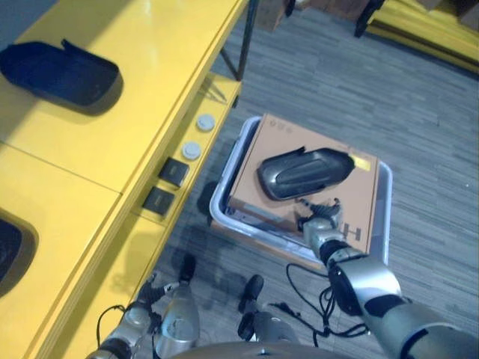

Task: Move parts from the plastic box to the shelf.

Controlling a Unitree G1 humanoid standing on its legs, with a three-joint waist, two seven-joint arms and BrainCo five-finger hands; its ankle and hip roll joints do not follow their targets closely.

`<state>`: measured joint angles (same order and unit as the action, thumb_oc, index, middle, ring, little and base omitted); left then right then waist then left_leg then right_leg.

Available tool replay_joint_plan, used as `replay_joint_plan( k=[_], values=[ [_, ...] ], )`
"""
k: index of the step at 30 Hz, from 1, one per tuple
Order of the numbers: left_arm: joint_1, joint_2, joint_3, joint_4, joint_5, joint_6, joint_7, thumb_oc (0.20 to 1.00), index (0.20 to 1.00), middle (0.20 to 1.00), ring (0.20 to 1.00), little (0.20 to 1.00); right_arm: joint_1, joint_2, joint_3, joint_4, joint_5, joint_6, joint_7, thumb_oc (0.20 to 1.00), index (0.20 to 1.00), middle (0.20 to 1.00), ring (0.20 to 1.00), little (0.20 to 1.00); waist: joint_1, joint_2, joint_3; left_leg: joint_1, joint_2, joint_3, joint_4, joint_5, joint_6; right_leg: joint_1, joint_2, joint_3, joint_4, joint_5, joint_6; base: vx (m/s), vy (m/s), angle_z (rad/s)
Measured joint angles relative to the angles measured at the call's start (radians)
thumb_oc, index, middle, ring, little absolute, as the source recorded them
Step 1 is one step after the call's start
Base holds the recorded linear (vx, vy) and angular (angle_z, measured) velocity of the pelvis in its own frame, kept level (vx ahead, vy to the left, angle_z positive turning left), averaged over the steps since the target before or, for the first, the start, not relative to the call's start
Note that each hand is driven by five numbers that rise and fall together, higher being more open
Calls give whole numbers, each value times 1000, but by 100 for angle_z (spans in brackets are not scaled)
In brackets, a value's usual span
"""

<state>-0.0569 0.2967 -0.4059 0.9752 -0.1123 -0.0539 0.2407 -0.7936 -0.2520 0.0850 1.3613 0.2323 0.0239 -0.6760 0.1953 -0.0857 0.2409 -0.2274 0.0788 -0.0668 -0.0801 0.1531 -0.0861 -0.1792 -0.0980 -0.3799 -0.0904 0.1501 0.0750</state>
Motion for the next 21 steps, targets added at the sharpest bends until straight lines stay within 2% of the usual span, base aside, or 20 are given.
replay_joint_plan(
  k=[4, 7, 8, 9, 10, 15, 21],
  values=[
    [-29, -7, -33, -19, -13, -18, 9, 1000, 1000, 1000, 1000, 1000, -74, -107, -25, 46, 37, 4, -40, 1000, 1000, 1000, 1000, 1000, 23, 46, 45, -65, -1, -50, 0, 23, -11, -34, 1, -48, 0, 3, 1, -53, -8, 35],
    [-30, -5, -37, -19, -25, -18, 15, 1000, 1000, 1000, 1000, 1000, -110, -153, -33, 82, 58, 6, -57, 1000, 1000, 1000, 1000, 1000, 41, 59, 58, -94, -3, -76, 0, 28, -15, -53, -2, -74, 0, 4, 1, -33, -12, 17],
    [-37, -6, -38, -19, -28, -17, 15, 1000, 1000, 1000, 1000, 1000, -128, -170, -28, 97, 58, 7, -68, 896, 896, 896, 896, 896, 37, 67, 62, -111, -5, -89, 0, 30, -14, -62, -2, -81, 0, 4, 2, 1, -18, 26],
    [-42, -6, -40, -18, -32, -17, 15, 1000, 1000, 1000, 1000, 1000, -136, -179, -31, 110, 59, 8, -73, 416, 416, 416, 416, 416, 40, 69, 64, -122, -6, -97, 0, 36, -13, -68, -2, -85, 0, 5, 1, 5, -12, 28],
    [-49, -6, -43, -11, -34, -17, 15, 1000, 1000, 1000, 1000, 1000, -140, -186, -30, 119, 60, 14, -76, 200, 200, 200, 200, 200, 43, 70, 65, -127, -7, -100, 0, 42, -16, -69, -2, -94, 0, 6, 1, 20, -12, 26],
    [-58, -21, -44, 56, -37, -11, 15, 1000, 1000, 1000, 1000, 1000, -151, -231, -37, 153, 95, 36, -90, 200, 200, 200, 200, 200, 41, 70, 65, -125, -20, -117, 0, 43, -14, -60, -12, -105, 0, 2, -4, 26, -6, 8],
    [-71, -26, -27, 53, -39, -10, 16, 1000, 1000, 1000, 1000, 1000, -148, -223, -32, 142, 93, 28, -63, 200, 200, 200, 200, 200, 14, 77, 58, -94, -19, -120, 0, 39, -11, -29, -10, -105, 0, 3, -1, 21, -6, 0]
  ],
)
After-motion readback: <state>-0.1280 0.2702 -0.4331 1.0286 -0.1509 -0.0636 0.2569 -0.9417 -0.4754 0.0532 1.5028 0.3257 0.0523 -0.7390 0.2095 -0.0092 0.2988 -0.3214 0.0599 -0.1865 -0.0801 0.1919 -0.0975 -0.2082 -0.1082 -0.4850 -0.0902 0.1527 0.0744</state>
